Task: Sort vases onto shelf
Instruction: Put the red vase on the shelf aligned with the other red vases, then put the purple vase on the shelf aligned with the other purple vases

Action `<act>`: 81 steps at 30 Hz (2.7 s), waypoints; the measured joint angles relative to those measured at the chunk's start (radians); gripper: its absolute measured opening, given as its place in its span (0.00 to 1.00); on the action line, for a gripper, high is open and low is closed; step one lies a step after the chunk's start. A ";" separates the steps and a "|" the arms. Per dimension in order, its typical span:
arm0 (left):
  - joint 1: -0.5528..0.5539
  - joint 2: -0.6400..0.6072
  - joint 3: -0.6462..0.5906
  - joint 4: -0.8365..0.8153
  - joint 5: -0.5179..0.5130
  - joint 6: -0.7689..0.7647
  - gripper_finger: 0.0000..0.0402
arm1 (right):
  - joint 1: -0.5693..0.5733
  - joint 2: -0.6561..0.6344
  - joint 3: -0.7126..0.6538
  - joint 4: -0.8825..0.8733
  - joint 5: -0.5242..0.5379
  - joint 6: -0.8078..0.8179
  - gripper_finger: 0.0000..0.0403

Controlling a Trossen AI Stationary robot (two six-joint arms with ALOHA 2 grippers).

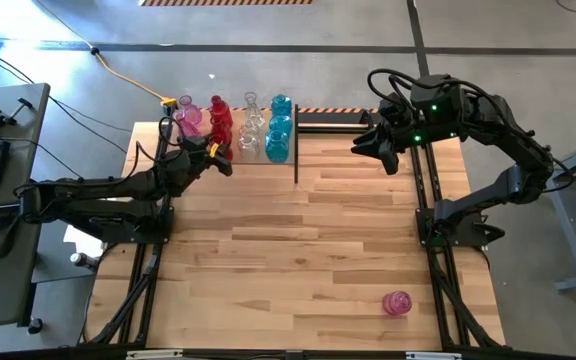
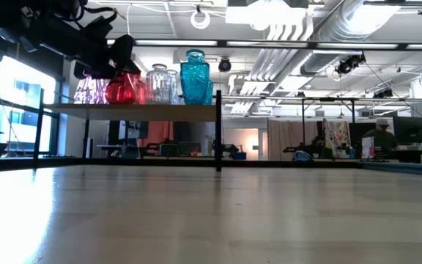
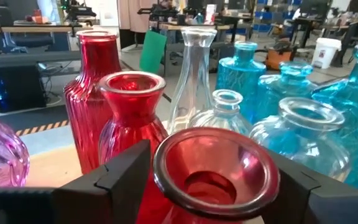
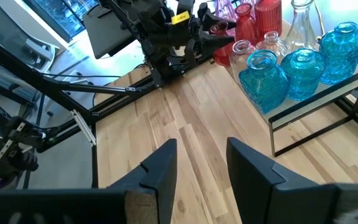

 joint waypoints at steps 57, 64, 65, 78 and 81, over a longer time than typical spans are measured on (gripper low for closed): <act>-0.329 -0.043 0.206 -0.043 0.507 0.090 0.60 | 0.000 0.000 0.000 0.000 -0.001 0.000 0.29; -0.353 0.000 0.206 0.006 0.519 0.131 0.60 | 0.000 0.000 0.000 0.000 -0.001 0.000 0.29; -0.355 0.003 0.206 0.014 0.523 0.132 0.60 | 0.000 0.000 0.000 0.000 -0.001 0.000 0.29; -0.355 0.004 0.312 -0.080 0.534 0.176 0.60 | 0.000 0.002 0.000 0.019 0.045 0.052 0.29; -0.355 0.006 0.388 -0.171 0.534 0.178 0.60 | 0.000 0.007 0.000 0.036 0.057 0.143 0.29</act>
